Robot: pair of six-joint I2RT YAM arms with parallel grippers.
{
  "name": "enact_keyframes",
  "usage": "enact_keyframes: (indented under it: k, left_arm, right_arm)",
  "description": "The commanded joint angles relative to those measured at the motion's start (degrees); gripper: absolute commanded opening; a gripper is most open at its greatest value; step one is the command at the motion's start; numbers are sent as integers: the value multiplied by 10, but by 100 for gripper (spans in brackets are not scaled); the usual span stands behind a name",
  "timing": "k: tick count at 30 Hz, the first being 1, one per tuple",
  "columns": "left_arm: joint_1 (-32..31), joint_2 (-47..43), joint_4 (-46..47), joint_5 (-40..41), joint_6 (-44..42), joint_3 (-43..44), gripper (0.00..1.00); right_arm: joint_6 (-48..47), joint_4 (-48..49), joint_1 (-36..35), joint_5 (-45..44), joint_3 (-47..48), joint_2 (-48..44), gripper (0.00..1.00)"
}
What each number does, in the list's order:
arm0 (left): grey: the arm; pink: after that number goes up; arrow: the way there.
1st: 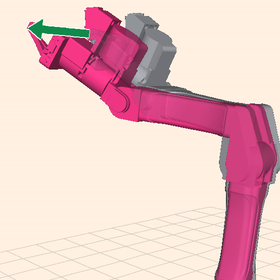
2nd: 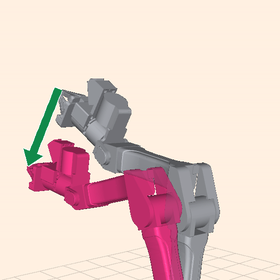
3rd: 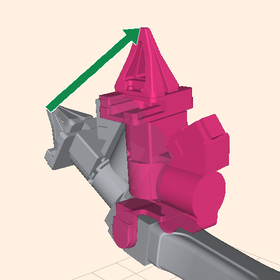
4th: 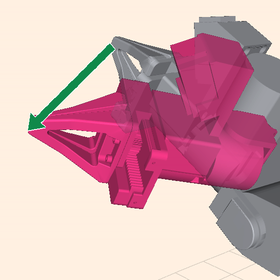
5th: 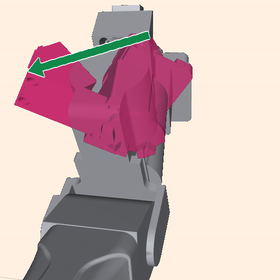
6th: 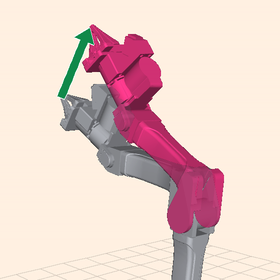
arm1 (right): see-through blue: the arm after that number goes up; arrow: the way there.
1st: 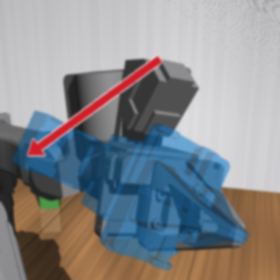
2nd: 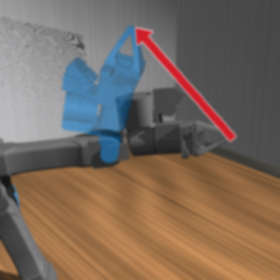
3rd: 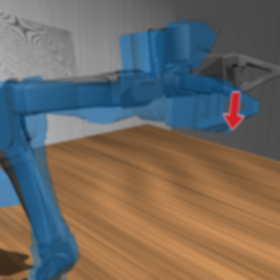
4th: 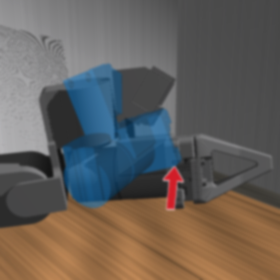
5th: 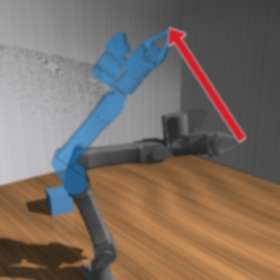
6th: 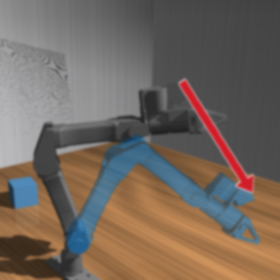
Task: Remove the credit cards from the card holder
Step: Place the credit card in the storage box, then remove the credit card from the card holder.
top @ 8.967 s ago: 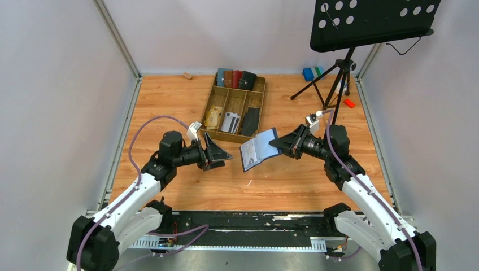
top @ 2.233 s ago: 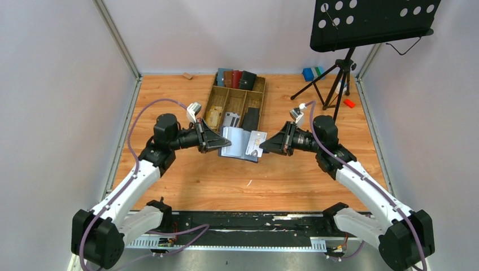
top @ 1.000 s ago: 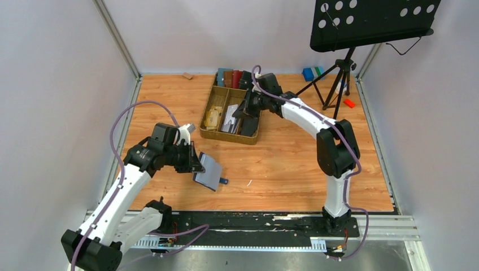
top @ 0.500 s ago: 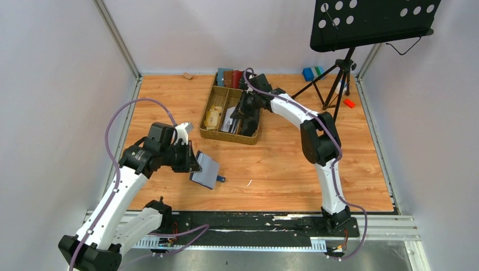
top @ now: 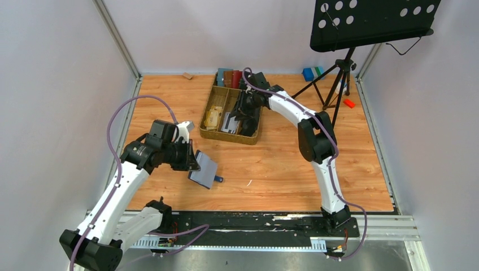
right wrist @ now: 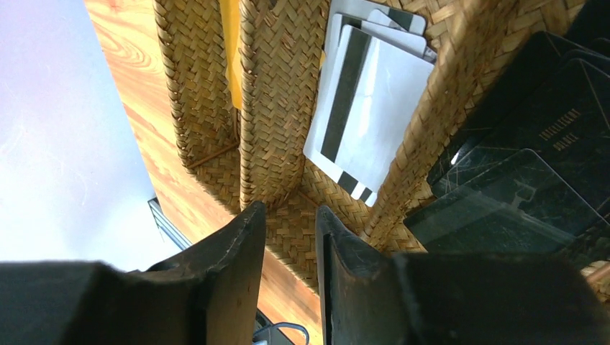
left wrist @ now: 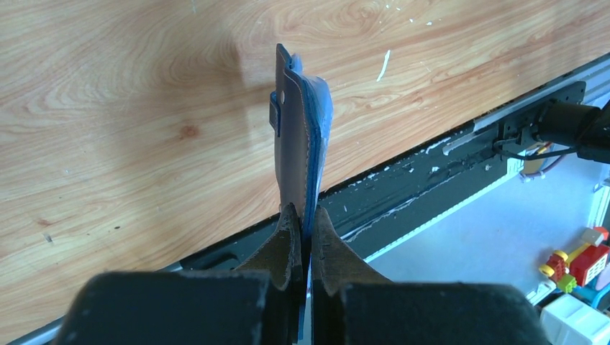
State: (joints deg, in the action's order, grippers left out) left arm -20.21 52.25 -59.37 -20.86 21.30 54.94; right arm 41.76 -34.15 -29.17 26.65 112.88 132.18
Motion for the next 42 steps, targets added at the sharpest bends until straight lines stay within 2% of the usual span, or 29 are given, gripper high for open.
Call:
enact_keyframes:
  k: [1,4,8,15,17,18,21,22,27,31,36,39,42]
  left_arm:
    - [3,-3,-7,3,-17,23,0]
    - [3,1,-5,-4,-9,20,0]
    - [3,2,40,-52,21,-9,0]
    - [2,-25,61,-67,64,-68,0]
    - [2,-37,78,-78,82,-90,0]
    - [2,-43,94,-92,97,-105,0]
    - [-2,-49,185,-136,167,-166,0]
    - [-7,-47,214,-146,188,-180,0]
    - [-65,1,322,-131,257,-182,0]
    - [-89,73,373,-121,279,-176,0]
    - [-111,112,396,-36,271,-177,0]
    - [-129,112,426,9,288,-195,0]
    - [-159,106,444,64,317,-214,0]
  right_arm:
    - [-15,-15,3,10,7,-15,33]
    - [-20,-6,6,14,-15,-53,34]
    - [-42,9,6,20,-80,-134,35]
    - [-45,73,0,18,-300,-352,47]
    - [-32,95,-1,29,-367,-404,56]
    - [-20,111,-1,40,-396,-430,63]
    - [13,164,-2,71,-466,-499,97]
    - [13,166,-1,78,-479,-515,100]
    - [-65,82,-1,59,-475,-542,100]
    - [-66,33,11,0,-464,-555,97]
    - [-114,-21,8,-97,-479,-604,97]
    - [-168,-47,7,-99,-504,-616,99]
    - [-194,-49,7,-40,-549,-632,99]
